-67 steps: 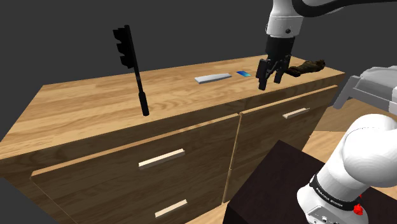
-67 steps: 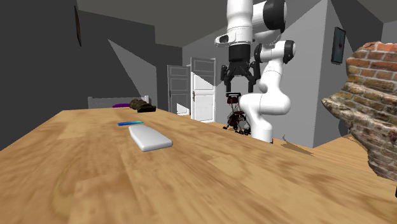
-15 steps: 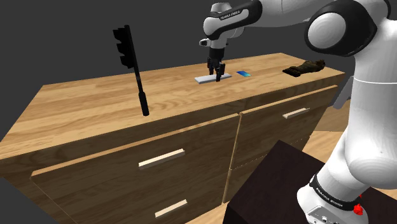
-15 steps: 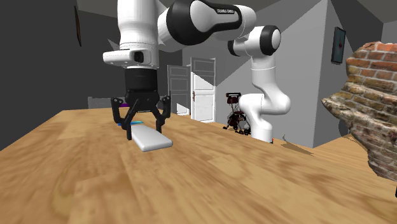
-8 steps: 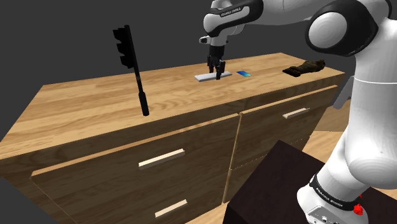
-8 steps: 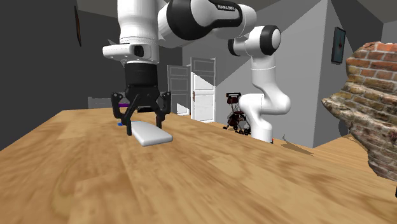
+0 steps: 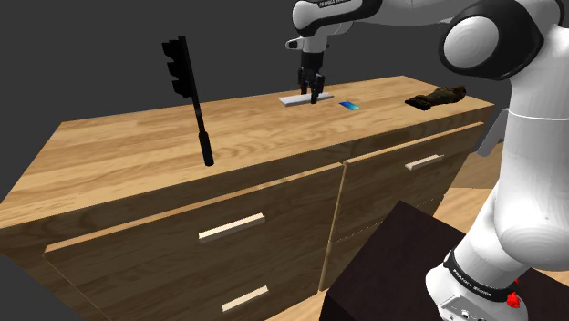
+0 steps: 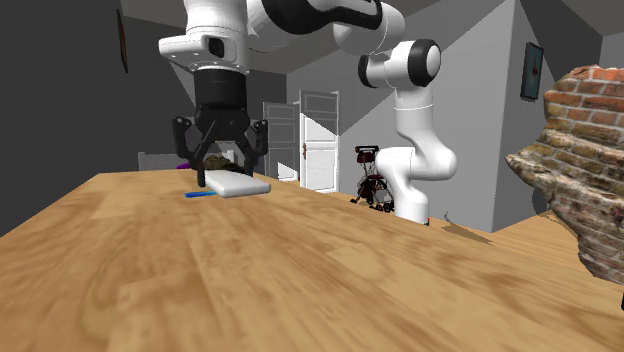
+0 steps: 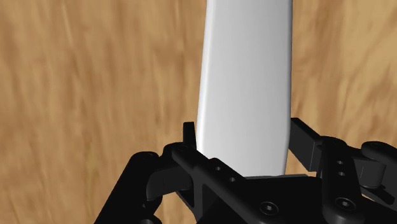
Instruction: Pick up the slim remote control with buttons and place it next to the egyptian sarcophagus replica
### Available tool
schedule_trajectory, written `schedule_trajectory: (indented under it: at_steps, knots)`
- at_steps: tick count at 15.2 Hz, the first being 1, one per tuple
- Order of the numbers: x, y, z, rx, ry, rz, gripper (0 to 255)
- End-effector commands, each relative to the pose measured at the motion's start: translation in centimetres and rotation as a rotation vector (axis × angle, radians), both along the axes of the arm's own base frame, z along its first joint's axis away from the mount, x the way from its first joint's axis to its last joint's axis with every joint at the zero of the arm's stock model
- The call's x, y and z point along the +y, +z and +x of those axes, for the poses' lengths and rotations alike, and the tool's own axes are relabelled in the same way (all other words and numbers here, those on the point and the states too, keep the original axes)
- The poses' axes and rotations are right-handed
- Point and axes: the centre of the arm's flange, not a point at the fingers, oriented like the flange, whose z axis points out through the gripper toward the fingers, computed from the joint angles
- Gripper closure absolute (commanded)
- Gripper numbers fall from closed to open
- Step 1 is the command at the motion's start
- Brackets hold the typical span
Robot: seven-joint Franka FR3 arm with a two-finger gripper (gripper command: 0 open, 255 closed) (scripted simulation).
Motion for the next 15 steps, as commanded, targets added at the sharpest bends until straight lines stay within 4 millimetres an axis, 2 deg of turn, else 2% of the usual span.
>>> schedule_trajectory:
  at_steps: [1, 14, 15]
  knots:
    - [0.0, 1.1, 0.0, 0.0, 0.0, 0.0, 255]
    - [0.0, 8.0, 0.0, 0.0, 0.0, 0.0, 255]
    - [0.0, 8.0, 0.0, 0.0, 0.0, 0.0, 255]
